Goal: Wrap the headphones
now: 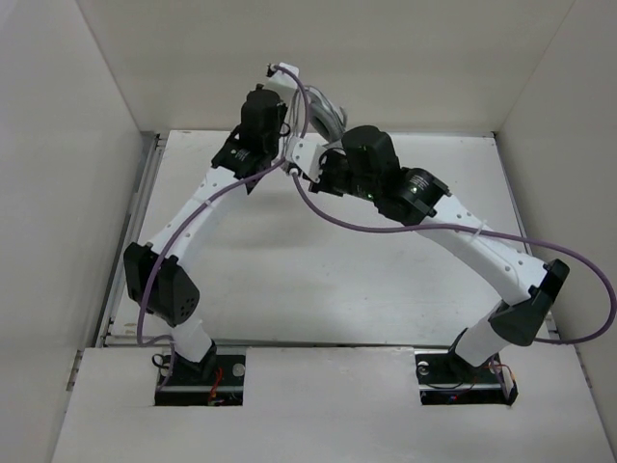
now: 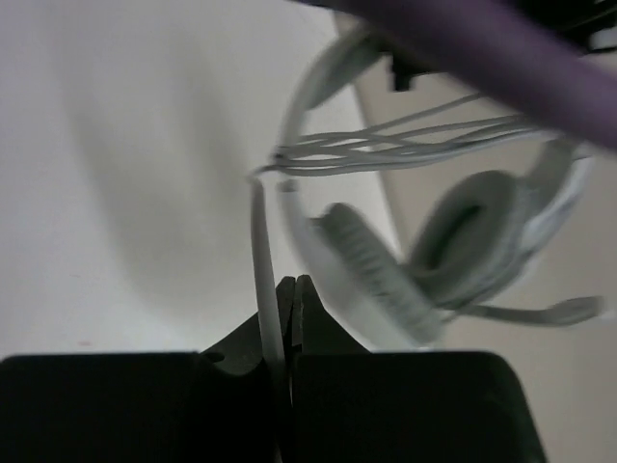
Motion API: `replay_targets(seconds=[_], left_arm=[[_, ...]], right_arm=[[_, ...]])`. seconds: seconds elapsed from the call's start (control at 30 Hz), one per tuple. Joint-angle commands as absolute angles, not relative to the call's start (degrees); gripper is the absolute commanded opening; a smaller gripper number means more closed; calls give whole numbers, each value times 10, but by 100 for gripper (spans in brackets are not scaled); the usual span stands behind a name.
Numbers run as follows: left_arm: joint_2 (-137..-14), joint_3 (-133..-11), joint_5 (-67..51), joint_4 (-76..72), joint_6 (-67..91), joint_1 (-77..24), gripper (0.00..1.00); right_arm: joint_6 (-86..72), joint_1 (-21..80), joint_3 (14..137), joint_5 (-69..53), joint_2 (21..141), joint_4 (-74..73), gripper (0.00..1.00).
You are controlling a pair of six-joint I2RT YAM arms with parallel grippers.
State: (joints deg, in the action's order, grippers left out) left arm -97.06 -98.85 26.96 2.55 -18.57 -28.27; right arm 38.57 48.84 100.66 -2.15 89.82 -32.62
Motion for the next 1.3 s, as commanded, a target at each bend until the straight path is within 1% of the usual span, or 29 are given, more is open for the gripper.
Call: replay_targets(seconds=[0.0, 0.27, 0.37, 0.47, 0.57, 0.67, 0.8, 0.93, 1.13, 1.27], left_arm=[[-894, -969, 254, -33, -169, -313, 0], [-873, -950, 175, 81, -107, -349, 0], [-870, -940, 162, 98, -100, -350, 0], [-868, -933, 150, 116, -94, -350, 0], [-867, -932, 136, 128, -83, -348, 0], [-867, -940, 119, 139, -71, -346, 0], [-867, -949, 91, 158, -56, -342, 0], [-862, -946, 76, 169, -46, -341, 0], [-860, -946, 66, 170, -40, -334, 0], [-855, -940, 55, 176, -44, -334, 0]], right_arm=[[542, 491, 1010, 124, 885, -253, 0], [704, 467, 950, 205, 882, -78, 0], [755, 457, 937, 213, 879, -48, 0], [768, 449, 936, 207, 875, -37, 0], [699, 447, 951, 181, 869, -59, 0], [614, 443, 974, 146, 873, -127, 0], [520, 424, 994, 101, 880, -155, 0], [426, 411, 1040, 31, 894, -213, 0], [363, 411, 1058, -30, 901, -243, 0], [394, 409, 1056, -20, 910, -236, 0]])
